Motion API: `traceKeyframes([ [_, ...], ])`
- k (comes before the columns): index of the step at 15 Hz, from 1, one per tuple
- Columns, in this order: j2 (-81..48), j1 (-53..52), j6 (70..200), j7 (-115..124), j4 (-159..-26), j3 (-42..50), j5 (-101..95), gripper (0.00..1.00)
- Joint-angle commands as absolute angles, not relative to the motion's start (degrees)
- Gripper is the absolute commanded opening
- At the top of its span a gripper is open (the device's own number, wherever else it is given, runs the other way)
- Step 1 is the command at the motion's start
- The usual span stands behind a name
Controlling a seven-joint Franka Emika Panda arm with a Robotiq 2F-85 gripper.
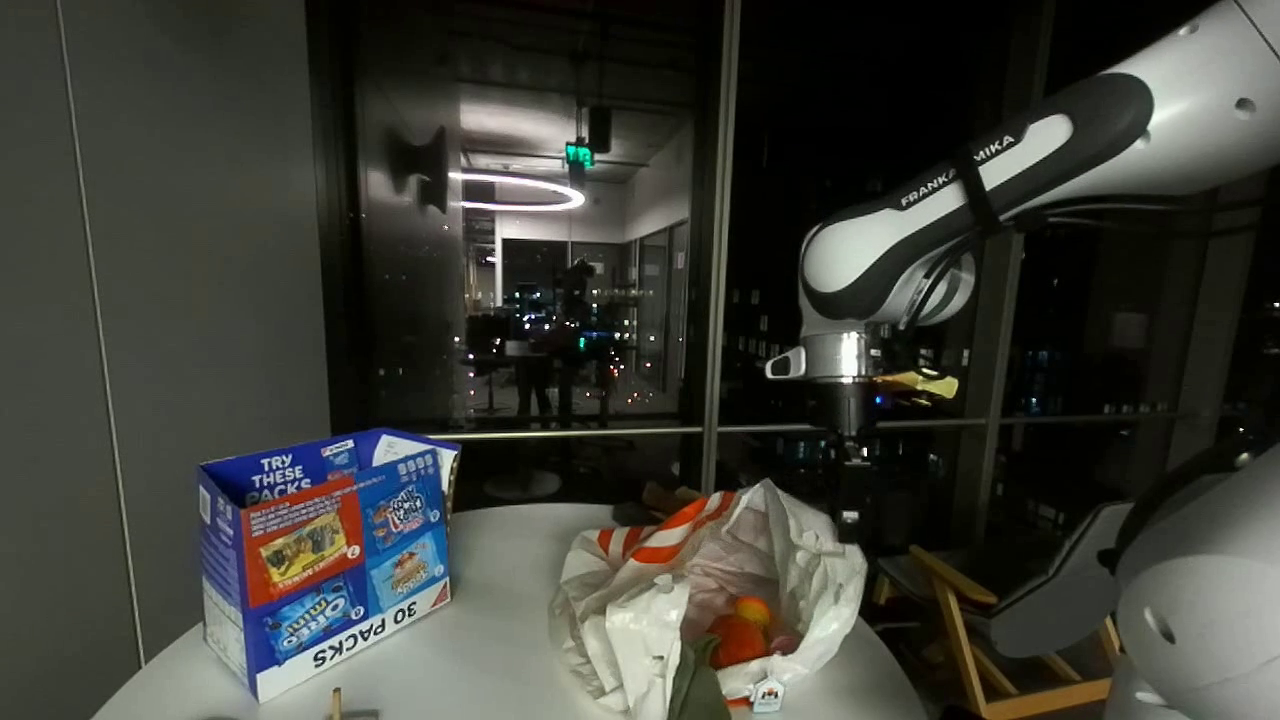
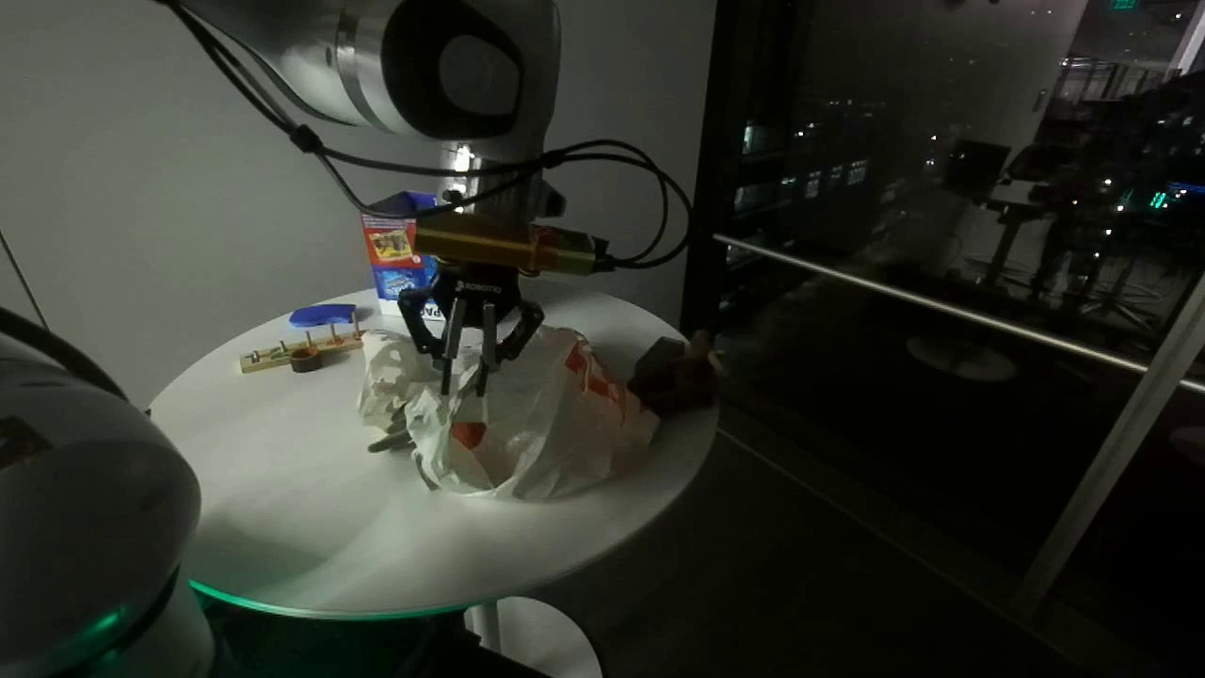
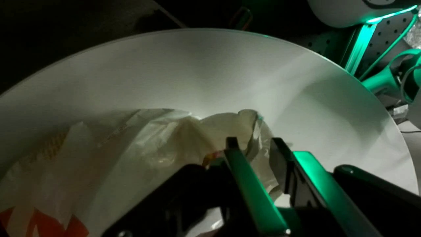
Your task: Put the yellow containers and radish in the plastic bag.
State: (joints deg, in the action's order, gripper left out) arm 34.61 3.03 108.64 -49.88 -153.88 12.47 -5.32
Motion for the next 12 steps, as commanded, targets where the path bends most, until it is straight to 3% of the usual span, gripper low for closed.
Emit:
traceKeyframes([
  [1, 32.6, 5.1, 111.8, -41.7, -156.9, 9.0, -12.2, 0.66],
  [6, 28.3, 5.8, 120.7, -23.8, -158.6, 5.8, -19.7, 0.98],
  [12, 30.0, 7.0, 120.4, -3.8, -158.3, 1.3, -26.4, 1.0],
])
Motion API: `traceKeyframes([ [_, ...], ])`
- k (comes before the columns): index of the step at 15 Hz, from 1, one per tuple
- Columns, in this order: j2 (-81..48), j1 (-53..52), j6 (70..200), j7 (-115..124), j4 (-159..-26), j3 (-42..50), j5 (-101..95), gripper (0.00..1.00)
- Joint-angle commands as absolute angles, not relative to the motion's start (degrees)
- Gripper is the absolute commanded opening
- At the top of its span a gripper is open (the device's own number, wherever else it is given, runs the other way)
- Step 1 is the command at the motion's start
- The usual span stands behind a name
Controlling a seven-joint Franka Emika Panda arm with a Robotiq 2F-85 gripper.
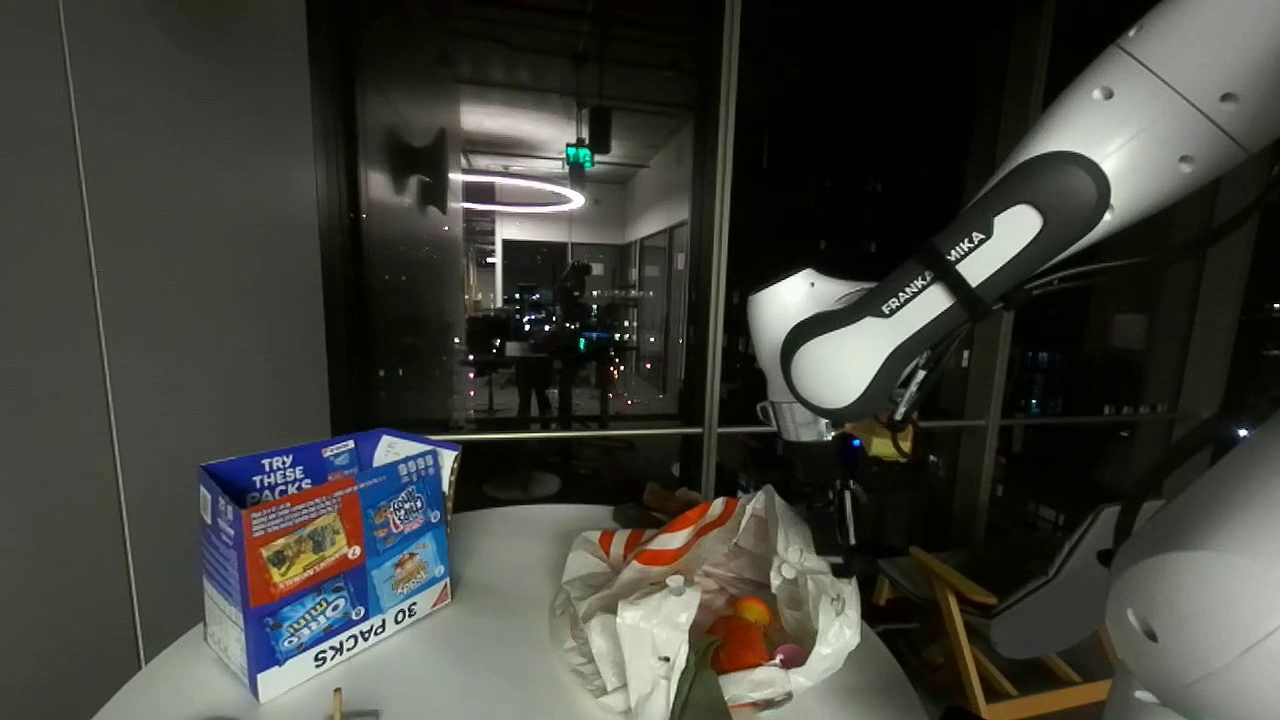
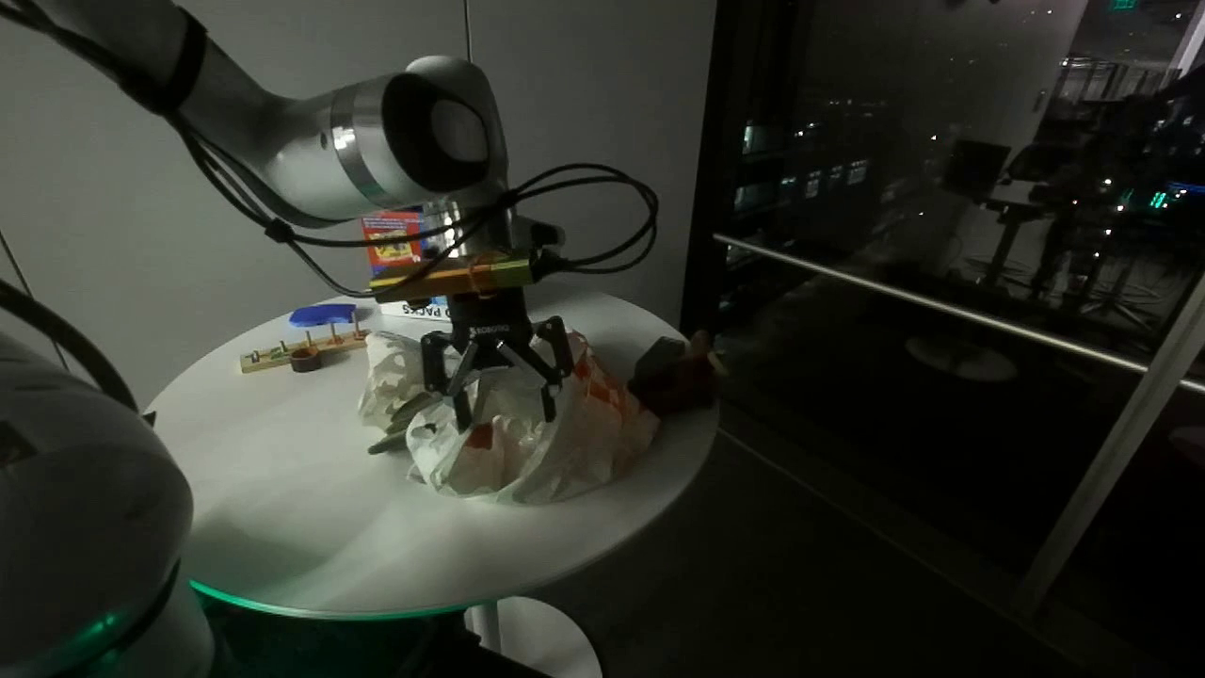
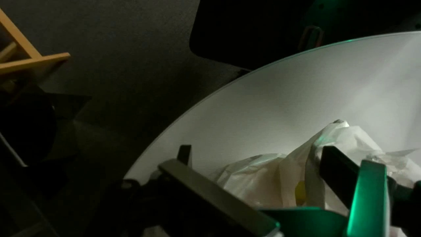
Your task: Put the yellow containers and radish in the plastic bag.
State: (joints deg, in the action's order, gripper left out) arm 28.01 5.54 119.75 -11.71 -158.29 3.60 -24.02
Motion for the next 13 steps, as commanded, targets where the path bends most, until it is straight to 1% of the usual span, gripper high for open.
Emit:
traceKeyframes([
  [1, 30.7, 7.3, 119.3, -0.7, -158.1, 0.4, -27.3, 1.0],
  [3, 32.4, 7.7, 116.7, 3.8, -157.9, -0.9, -28.3, 1.0],
  [6, 34.7, 5.5, 112.8, -2.0, -157.8, 1.0, -25.3, 1.0],
  [8, 34.7, 4.2, 105.8, -6.2, -157.8, 1.1, -23.4, 1.0],
  [9, 33.2, 5.2, 110.3, -2.6, -157.8, 1.0, -25.3, 1.0],
  [13, 33.1, 4.9, 109.5, -2.9, -157.9, 1.1, -25.1, 1.0],
])
